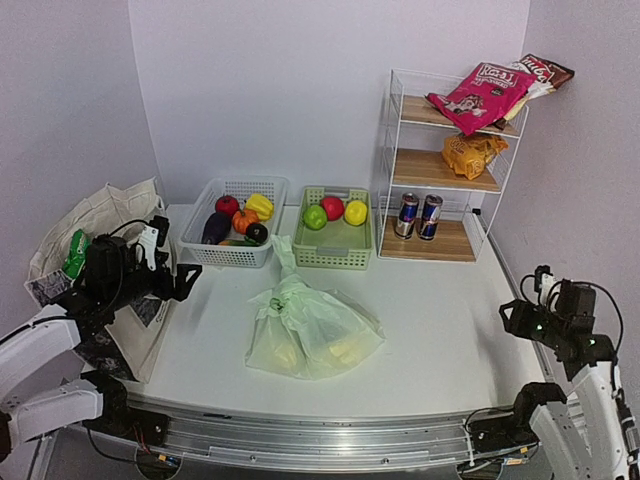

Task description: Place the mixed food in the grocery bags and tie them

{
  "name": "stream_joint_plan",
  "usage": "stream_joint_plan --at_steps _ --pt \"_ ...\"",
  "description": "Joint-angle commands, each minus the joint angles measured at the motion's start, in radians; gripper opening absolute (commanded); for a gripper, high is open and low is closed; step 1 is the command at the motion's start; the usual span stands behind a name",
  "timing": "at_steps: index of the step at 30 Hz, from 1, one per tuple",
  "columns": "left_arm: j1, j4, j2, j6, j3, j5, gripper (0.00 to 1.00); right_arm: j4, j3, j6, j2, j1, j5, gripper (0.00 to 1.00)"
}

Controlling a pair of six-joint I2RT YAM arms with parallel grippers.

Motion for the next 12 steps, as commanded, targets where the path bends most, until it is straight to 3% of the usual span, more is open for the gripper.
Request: stream_joint_plan --at_steps 1,6,12 --pt "0.024 0.054 -0.064 -0.015 -0.081 -0.113 0.99 0.101 -0.060 0.029 -0.113 0.000 0.180 0.59" --pt "0.062 0.152 -0.127 -0.028 -0.183 -0.146 1.00 0.119 -0.128 0.057 -0.153 0.000 0.246 0.59" --pt "0.075 0.141 -0.143 -0.046 -0.191 -0.163 1.00 0.149 -0.160 0.069 -0.121 0.000 0.232 0.58"
